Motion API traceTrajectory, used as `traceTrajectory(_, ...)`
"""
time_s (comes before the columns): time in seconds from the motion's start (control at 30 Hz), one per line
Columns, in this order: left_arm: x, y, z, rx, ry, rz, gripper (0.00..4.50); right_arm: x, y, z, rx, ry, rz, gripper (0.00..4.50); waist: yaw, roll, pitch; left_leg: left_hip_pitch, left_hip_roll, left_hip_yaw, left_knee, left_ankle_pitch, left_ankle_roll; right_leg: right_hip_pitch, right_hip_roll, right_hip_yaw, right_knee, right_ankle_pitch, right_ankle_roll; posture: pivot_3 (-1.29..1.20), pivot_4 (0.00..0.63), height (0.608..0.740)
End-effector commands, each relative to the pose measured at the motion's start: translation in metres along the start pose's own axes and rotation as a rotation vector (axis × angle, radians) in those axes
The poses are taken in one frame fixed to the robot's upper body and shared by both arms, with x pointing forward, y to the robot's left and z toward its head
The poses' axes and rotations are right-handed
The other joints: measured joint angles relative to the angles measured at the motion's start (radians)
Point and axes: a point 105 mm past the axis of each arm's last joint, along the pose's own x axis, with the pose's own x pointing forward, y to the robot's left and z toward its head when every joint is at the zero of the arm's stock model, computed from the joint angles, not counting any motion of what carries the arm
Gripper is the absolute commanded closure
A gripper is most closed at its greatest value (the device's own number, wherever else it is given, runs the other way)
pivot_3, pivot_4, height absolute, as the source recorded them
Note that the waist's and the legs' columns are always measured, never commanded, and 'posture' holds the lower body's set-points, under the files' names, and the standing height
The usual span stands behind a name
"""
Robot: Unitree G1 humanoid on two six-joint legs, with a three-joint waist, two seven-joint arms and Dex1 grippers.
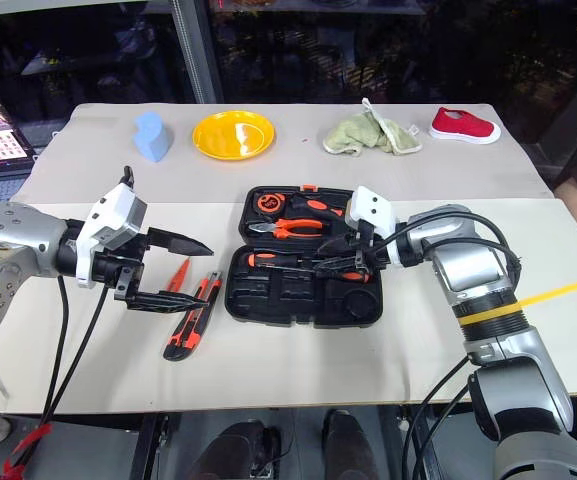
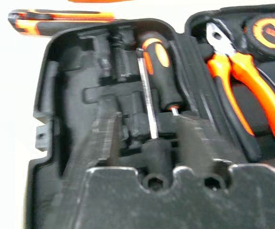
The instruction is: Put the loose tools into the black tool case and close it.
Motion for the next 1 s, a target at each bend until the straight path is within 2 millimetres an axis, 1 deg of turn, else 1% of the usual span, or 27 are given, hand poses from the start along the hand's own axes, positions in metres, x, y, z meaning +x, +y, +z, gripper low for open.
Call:
traceTrajectory(0.03, -0.003, -0.001, 0.004, 0.035, 0.002, 0.011, 0.00, 0.005, -0.002, 0.006, -0.036, -0.018, -0.001, 4.49, -0.001, 0.000, 0.000, 0.000, 0.000, 0.000, 0.000, 0.000, 0.000, 0.000, 0.000, 0.000, 0.000, 0.000, 0.000, 0.00, 0.150, 0.740)
traceTrajectory(0.17, -0.004, -0.001, 0.005, 0.036, 0.003, 0.015, 0.00, 0.010, -0.001, -0.001, -0.028, -0.007, 0.004, 4.49, -0.001, 0.000, 0.000, 0.000, 0.000, 0.000, 0.000, 0.000, 0.000, 0.000, 0.000, 0.000, 0.001, 0.000, 0.000, 0.00, 0.150, 0.740)
traceTrajectory(0.4, -0.001, -0.002, 0.003, 0.038, 0.009, 0.011, 0.00, 0.020, -0.010, -0.004, 0.009, -0.014, -0.064, 4.49, -0.002, 0.000, 0.000, 0.000, 0.000, 0.000, 0.000, 0.000, 0.000, 0.000, 0.001, 0.000, 0.001, 0.000, 0.000, 0.00, 0.150, 0.740)
traceTrajectory(0.67, -0.004, 0.001, 0.003, 0.044, 0.018, 0.017, 0.00, 0.031, 0.004, -0.016, 0.012, 0.017, -0.010, 4.49, -0.002, 0.000, 0.000, 0.001, 0.000, 0.000, 0.000, 0.000, 0.000, 0.000, 0.001, 0.000, 0.001, 0.000, 0.000, 0.00, 0.150, 0.740)
traceTrajectory(0.83, -0.003, 0.002, 0.005, 0.050, 0.014, 0.015, 0.00, 0.036, 0.013, -0.030, 0.002, 0.059, 0.017, 4.49, -0.002, 0.000, 0.000, 0.002, 0.000, 0.000, 0.000, 0.000, 0.000, 0.001, 0.001, 0.000, 0.001, 0.000, 0.000, 0.00, 0.150, 0.740)
traceTrajectory(1.0, -0.001, 0.003, 0.004, 0.054, 0.014, 0.012, 0.00, 0.039, 0.012, -0.042, 0.018, 0.095, 0.002, 4.49, -0.002, 0.000, -0.001, 0.003, 0.000, 0.000, 0.000, 0.000, 0.000, 0.002, 0.001, 0.000, 0.001, 0.000, 0.000, 0.00, 0.150, 0.740)
